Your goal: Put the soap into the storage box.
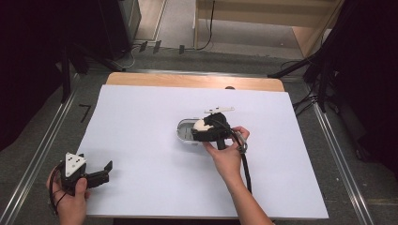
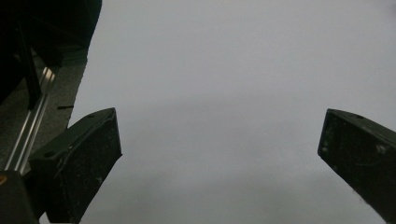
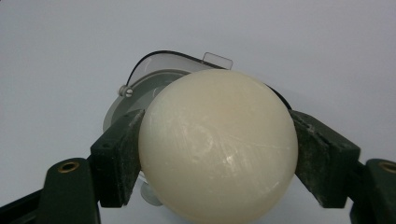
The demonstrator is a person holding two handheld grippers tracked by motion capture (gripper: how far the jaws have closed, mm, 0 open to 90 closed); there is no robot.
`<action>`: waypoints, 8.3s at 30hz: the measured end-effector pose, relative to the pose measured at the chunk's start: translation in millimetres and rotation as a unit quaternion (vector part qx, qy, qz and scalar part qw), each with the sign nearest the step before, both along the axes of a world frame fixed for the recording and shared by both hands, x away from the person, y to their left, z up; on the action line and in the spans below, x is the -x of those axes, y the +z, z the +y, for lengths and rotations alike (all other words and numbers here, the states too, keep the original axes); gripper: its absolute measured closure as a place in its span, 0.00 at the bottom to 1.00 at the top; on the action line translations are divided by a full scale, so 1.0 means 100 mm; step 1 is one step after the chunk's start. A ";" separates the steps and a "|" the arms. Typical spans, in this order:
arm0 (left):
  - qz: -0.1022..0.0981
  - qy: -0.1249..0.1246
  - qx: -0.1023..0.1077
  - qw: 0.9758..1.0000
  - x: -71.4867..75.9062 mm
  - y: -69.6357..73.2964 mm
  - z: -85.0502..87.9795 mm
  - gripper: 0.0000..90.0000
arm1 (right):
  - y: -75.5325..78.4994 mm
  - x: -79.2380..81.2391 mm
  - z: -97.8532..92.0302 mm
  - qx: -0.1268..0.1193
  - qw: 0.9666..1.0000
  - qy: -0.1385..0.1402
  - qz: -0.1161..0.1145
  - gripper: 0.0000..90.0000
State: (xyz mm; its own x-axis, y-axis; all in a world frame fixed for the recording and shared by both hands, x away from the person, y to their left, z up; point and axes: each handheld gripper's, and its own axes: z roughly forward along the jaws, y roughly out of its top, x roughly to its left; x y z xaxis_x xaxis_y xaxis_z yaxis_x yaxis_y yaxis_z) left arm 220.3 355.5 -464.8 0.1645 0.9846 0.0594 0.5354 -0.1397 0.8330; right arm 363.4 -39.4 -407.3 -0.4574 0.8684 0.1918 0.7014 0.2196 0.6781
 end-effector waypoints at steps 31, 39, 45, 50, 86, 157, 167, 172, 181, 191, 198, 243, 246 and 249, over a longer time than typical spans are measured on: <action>0.000 0.000 0.001 1.000 0.00 0.00 0.00 0.00 | -0.14 -0.18 0.20 0.005 1.000 -0.007 0.022 0.28; 0.001 -0.001 0.001 1.000 0.00 0.00 0.00 0.00 | -0.18 -0.19 0.22 0.012 0.999 -0.008 0.029 0.28; 0.000 -0.001 0.001 1.000 0.00 0.00 0.00 0.00 | -0.20 -0.20 0.23 0.008 0.999 -0.009 0.032 0.28; 0.000 -0.001 0.001 1.000 0.00 0.00 0.00 0.00 | -0.22 -0.20 0.23 0.008 0.999 -0.010 0.036 0.28; 0.001 0.000 0.000 1.000 0.00 0.00 0.00 0.00 | -0.14 -0.19 0.11 -0.018 0.999 -0.007 0.026 0.16; 0.002 0.001 -0.005 1.000 0.00 0.00 -0.01 0.00 | -0.36 0.11 -1.20 -0.012 0.996 -0.082 0.021 0.15; 0.003 0.001 -0.005 1.000 0.00 0.00 -0.01 0.00 | -0.42 0.17 -1.31 -0.009 0.996 -0.087 0.021 0.16; 0.003 0.001 -0.005 1.000 0.00 0.00 -0.01 0.00 | -0.47 0.21 -1.34 -0.002 0.996 -0.090 0.023 0.16; 0.002 0.001 -0.004 1.000 0.00 0.00 -0.01 0.00 | -0.49 0.28 -1.46 -0.002 0.995 -0.096 0.016 0.15; 0.002 0.001 -0.003 1.000 0.00 0.00 -0.01 0.00 | -0.54 0.39 -1.66 0.006 0.995 -0.100 0.011 0.15; 0.002 0.001 -0.003 1.000 0.00 0.00 -0.01 0.00 | -0.57 0.46 -1.78 0.012 0.994 -0.107 0.006 0.15; 0.000 0.003 0.000 1.000 0.00 0.00 0.00 0.00 | -0.68 1.12 -2.73 -0.010 0.991 -0.135 -0.026 0.00; -0.001 0.002 0.000 1.000 0.00 0.00 0.00 0.00 | -0.69 1.14 -2.84 -0.023 0.989 -0.140 -0.026 0.00; 0.001 0.003 -0.001 1.000 0.00 0.00 0.00 0.00 | -0.70 1.15 -2.88 -0.044 0.989 -0.136 -0.024 0.00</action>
